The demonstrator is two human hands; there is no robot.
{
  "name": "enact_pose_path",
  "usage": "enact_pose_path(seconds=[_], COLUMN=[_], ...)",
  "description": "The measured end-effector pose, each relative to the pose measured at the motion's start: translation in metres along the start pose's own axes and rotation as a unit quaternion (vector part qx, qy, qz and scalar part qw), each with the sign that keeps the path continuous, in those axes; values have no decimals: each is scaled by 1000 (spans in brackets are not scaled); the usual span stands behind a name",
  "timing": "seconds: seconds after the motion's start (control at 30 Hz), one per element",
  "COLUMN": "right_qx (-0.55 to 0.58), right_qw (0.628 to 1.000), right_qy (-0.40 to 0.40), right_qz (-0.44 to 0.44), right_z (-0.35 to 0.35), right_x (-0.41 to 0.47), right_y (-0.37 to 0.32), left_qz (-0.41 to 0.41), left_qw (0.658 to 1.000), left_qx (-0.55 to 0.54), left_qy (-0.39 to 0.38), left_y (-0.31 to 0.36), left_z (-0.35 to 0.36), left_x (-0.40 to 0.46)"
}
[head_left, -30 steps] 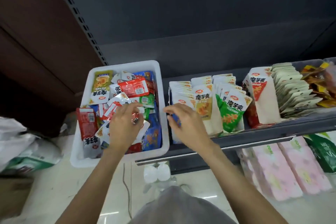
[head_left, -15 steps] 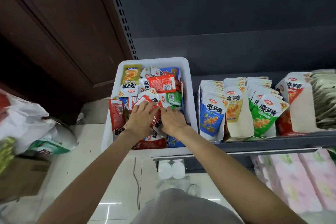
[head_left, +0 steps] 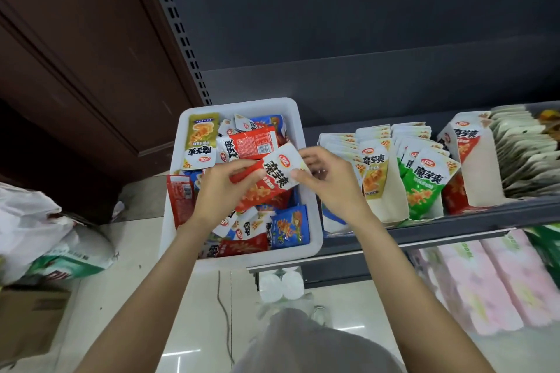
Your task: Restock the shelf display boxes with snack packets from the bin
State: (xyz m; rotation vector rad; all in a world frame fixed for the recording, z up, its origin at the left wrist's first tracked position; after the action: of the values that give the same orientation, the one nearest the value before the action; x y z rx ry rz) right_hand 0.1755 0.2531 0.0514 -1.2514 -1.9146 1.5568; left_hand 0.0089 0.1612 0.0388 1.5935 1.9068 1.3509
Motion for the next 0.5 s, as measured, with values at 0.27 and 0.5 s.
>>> enact_pose_path(seconds=[0.27,0.5], right_qx=[89,7], right_qw=[994,965], right_qy=[13,261], right_qz=[66,13], right_z=[-72,-211], right_x=[-30,-108], right_y=[29,50], left_qz=[42,181], left_qw=[989,966], left_qx=[-56,17], left_qy=[-133,-185], left_y=[76,143], left_z=[73,180], left_x=[11,25])
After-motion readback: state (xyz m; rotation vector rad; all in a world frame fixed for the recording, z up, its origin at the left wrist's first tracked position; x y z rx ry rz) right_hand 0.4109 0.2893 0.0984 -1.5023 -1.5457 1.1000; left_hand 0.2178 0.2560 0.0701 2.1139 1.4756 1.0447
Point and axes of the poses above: each hand's wrist, its own x-axis towards the middle knuckle, its own z-axis out of the palm, y = z × x, the point moved 9 cm from there along x, towards the middle knuckle, and after that the axes turned 15 degrees about z, right-handed, at the moved point
